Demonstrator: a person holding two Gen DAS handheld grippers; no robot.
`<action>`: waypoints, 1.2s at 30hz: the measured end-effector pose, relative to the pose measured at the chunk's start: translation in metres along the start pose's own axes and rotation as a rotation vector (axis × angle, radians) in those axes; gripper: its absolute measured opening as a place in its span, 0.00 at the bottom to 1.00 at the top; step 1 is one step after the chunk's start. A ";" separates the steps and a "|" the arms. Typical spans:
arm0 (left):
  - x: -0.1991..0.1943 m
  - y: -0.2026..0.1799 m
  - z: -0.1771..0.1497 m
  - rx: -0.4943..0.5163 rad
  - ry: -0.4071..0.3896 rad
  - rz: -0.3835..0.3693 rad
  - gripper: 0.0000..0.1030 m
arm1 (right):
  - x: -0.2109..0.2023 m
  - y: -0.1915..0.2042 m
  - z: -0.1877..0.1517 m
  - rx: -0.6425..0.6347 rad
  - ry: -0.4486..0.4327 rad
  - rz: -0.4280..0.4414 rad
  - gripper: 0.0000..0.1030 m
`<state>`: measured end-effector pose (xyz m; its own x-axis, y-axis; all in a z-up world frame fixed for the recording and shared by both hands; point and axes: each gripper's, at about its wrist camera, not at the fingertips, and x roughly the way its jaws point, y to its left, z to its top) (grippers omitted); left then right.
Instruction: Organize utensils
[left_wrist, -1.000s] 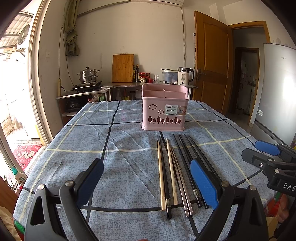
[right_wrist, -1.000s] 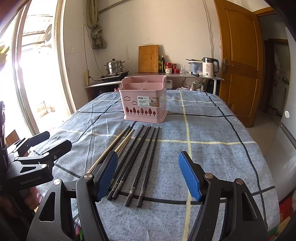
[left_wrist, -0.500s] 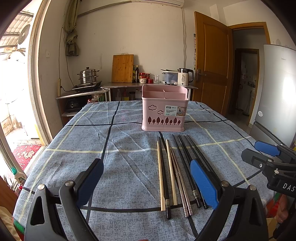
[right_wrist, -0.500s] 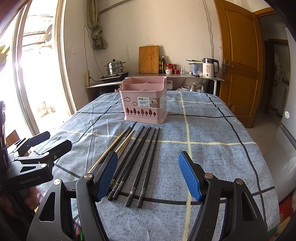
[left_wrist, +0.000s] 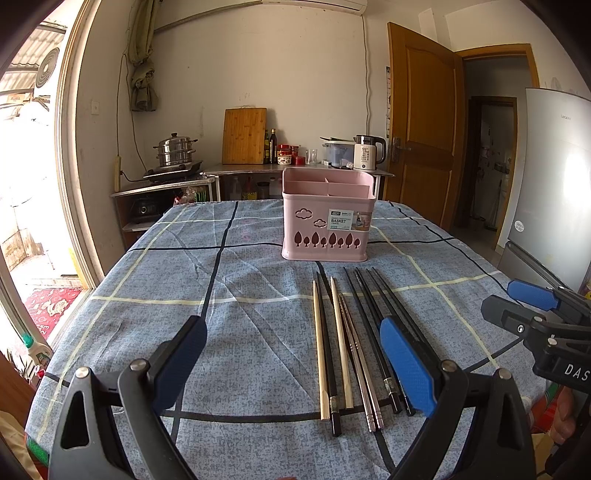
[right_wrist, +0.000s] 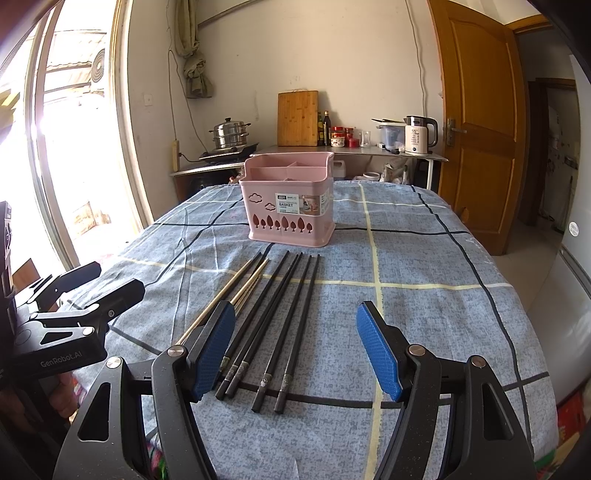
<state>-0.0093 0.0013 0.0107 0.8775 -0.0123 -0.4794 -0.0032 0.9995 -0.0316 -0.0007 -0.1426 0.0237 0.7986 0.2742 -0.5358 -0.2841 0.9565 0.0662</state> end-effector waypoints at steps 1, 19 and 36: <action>0.000 0.000 0.000 0.000 0.001 0.001 0.94 | 0.000 0.000 0.000 -0.001 0.000 0.000 0.67; 0.015 0.003 0.002 0.009 0.032 0.006 0.94 | 0.009 -0.001 -0.002 -0.002 0.018 0.009 0.67; 0.122 0.030 0.030 0.030 0.279 -0.072 0.92 | 0.050 0.001 0.019 -0.015 0.050 0.051 0.67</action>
<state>0.1123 0.0305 -0.0227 0.7094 -0.0871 -0.6994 0.0725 0.9961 -0.0505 0.0491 -0.1259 0.0127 0.7555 0.3166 -0.5736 -0.3317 0.9398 0.0819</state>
